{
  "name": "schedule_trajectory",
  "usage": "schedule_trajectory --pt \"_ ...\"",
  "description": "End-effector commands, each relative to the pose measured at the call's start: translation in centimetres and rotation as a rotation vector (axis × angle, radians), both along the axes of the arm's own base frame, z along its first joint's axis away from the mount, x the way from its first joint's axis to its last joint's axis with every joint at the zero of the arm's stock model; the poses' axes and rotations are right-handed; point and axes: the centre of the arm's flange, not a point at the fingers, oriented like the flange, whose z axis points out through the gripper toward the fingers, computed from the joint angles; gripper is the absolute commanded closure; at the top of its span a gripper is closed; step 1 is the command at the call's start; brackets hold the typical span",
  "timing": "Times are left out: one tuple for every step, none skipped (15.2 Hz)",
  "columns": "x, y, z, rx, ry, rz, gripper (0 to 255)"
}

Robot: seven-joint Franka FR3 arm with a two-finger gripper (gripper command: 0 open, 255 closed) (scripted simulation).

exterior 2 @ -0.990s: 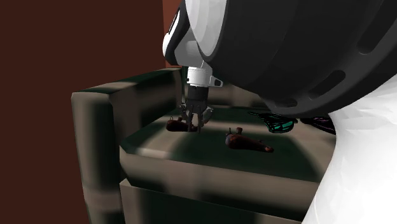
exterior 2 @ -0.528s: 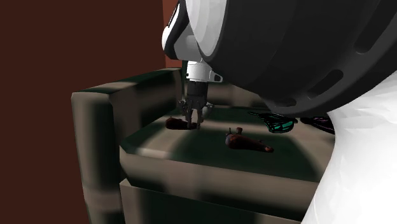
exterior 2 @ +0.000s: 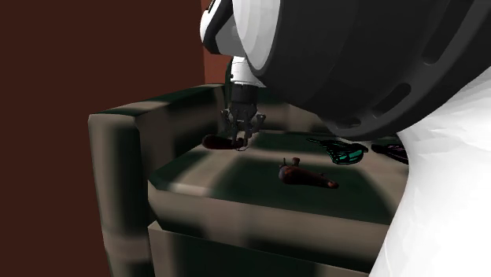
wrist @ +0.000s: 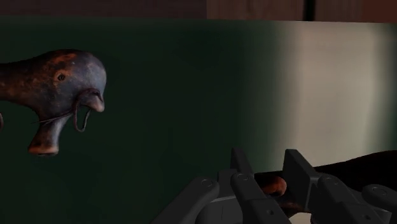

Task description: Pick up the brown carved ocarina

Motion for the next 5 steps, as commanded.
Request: schedule_trajectory --pt "0.0 0.0 1.0 0.0 0.0 0.0 255" --pt "0.0 0.0 1.5 0.0 0.0 0.0 255" --pt "0.0 0.0 2.0 0.0 0.0 0.0 255" --pt "0.0 0.0 2.1 0.0 0.0 0.0 255" --pt "0.0 0.0 2.1 0.0 0.0 0.0 255"
